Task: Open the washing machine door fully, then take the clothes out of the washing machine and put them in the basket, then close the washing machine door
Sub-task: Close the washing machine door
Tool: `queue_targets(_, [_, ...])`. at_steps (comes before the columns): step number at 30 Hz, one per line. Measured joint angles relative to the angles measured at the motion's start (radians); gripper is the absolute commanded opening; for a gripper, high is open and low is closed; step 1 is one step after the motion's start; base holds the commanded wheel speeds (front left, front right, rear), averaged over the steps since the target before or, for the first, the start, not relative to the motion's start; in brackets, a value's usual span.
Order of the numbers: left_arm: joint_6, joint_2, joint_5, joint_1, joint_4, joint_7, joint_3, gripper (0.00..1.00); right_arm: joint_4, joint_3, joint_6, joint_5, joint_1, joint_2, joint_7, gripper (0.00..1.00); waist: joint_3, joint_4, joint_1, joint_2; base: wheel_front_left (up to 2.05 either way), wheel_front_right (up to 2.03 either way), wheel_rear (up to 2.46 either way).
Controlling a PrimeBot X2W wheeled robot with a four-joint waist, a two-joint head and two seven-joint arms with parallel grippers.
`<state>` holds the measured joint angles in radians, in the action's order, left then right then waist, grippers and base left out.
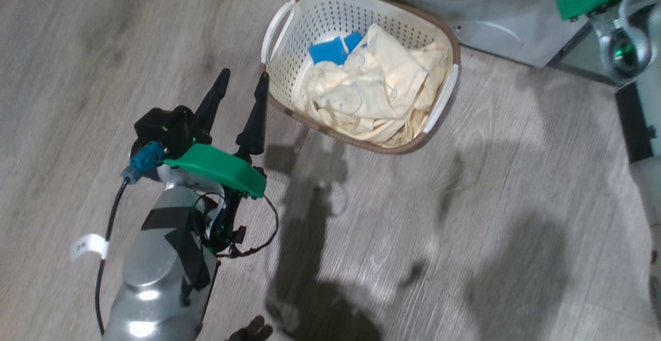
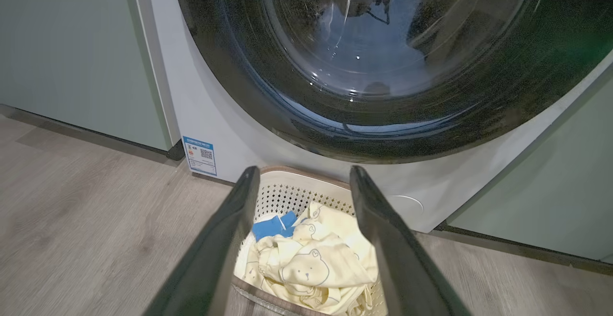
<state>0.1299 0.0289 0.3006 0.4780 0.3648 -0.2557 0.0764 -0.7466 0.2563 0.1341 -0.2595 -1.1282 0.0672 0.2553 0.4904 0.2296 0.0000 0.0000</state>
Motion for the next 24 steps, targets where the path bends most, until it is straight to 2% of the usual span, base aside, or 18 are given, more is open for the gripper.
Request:
queue_targets(9, [0.0, 0.013, 0.0, -0.034, 0.015, 0.0, -0.011, 1.0, 0.067, 0.091, 0.0, -0.076, 0.171, 0.0, 0.0, 0.0, -0.105, -0.011, -0.0002, 0.0, 0.0, 0.0, 0.0])
queue_targets(17, [0.0, 0.079, 0.0, -0.076, 0.038, 0.0, -0.043, 1.0, 0.114, 0.087, 0.0, -0.118, 0.334, -0.002, 0.0, 0.0, -0.223, -0.04, -0.0003, 0.0001, 0.0, 0.0, 0.0])
queue_targets(20, [0.0, 0.108, 0.009, -0.085, 0.046, 0.0, -0.05, 1.0, 0.117, 0.062, 0.0, -0.119, 0.401, -0.003, 0.0, 0.41, -0.263, -0.059, -0.0003, 0.0001, 0.0, 0.0, 0.0])
queue_targets(21, [0.0, 0.116, 0.01, -0.088, 0.049, 0.0, -0.05, 1.0, 0.117, 0.054, 0.0, -0.119, 0.423, -0.003, 0.0, 0.78, -0.275, -0.066, -0.0002, 0.0001, 0.0, 0.0, 0.0])
queue_targets(22, [0.0, 0.122, 0.012, -0.09, 0.053, 0.0, -0.05, 1.0, 0.116, 0.045, 0.0, -0.119, 0.446, -0.003, 0.0, 1.0, -0.289, -0.073, -0.0003, 0.0001, 0.0, 0.0, 0.0])
queue_targets(24, [0.0, 0.137, 0.018, -0.098, 0.058, 0.0, -0.049, 1.0, 0.117, 0.026, 0.0, -0.117, 0.491, -0.004, 0.0, 1.0, -0.316, -0.088, -0.0002, 0.0001, 0.0, 0.0, 0.0])
